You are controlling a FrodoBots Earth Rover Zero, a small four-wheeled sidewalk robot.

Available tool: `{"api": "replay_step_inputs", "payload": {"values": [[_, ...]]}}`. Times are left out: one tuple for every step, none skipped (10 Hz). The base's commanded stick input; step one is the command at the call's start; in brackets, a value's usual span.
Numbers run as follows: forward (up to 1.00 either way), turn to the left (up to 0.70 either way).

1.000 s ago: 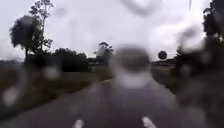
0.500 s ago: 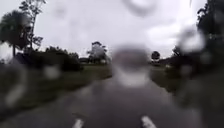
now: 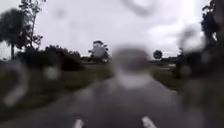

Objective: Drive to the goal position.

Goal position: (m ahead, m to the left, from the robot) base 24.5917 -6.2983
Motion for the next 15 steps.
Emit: {"api": "replay_step_inputs", "payload": {"values": [[0.85, 0.00], [0.85, 0.00], [0.85, 0.00], [0.85, 0.00], [0.85, -0.08], [0.85, -0.24], [0.85, -0.34], [0.85, -0.19], [0.85, 0.00], [0.85, 0.00], [0.85, 0.00], [0.85, 0.00], [0.85, 0.00], [0.85, 0.00], [0.85, 0.00]]}}
